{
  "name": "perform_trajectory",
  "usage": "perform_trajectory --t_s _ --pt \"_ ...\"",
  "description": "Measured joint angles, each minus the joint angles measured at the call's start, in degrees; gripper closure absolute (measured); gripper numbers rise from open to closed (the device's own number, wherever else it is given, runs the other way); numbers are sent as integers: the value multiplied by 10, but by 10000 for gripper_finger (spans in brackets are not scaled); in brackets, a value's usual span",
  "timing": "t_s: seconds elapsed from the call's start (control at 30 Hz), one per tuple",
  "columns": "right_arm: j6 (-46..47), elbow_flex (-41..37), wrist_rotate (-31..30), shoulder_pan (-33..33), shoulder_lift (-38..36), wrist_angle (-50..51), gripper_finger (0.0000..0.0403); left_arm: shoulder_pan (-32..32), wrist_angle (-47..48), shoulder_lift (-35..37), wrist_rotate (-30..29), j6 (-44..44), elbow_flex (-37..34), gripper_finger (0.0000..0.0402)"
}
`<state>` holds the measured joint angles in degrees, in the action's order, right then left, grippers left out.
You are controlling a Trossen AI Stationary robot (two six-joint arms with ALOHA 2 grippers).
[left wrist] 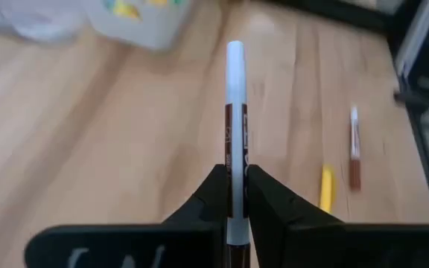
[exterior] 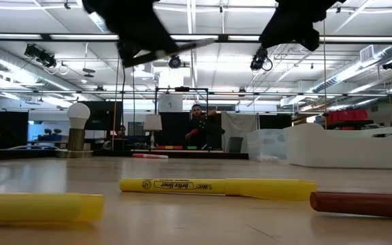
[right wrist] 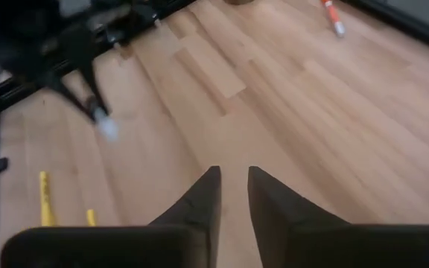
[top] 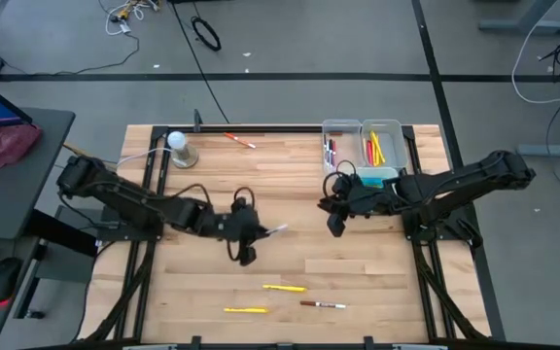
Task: Pick & Place Markers
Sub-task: Put the dark brown marker pen into the transparent bin
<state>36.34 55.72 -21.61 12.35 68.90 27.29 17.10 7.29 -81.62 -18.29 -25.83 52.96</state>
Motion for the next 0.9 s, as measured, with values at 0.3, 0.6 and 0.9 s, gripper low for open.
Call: perform_trajectory --t_s 0.3,0.6,0.9 --pt "76 -97 1 59 -35 -156 251 -69 -18 0 8 26 99 368" --pt "-25 -106 -3 58 -79 -408 202 -83 -159 0 36 64 147 367" --pt "-123 -106 -46 22 -78 -549 215 -83 -204 0 36 67 147 366"
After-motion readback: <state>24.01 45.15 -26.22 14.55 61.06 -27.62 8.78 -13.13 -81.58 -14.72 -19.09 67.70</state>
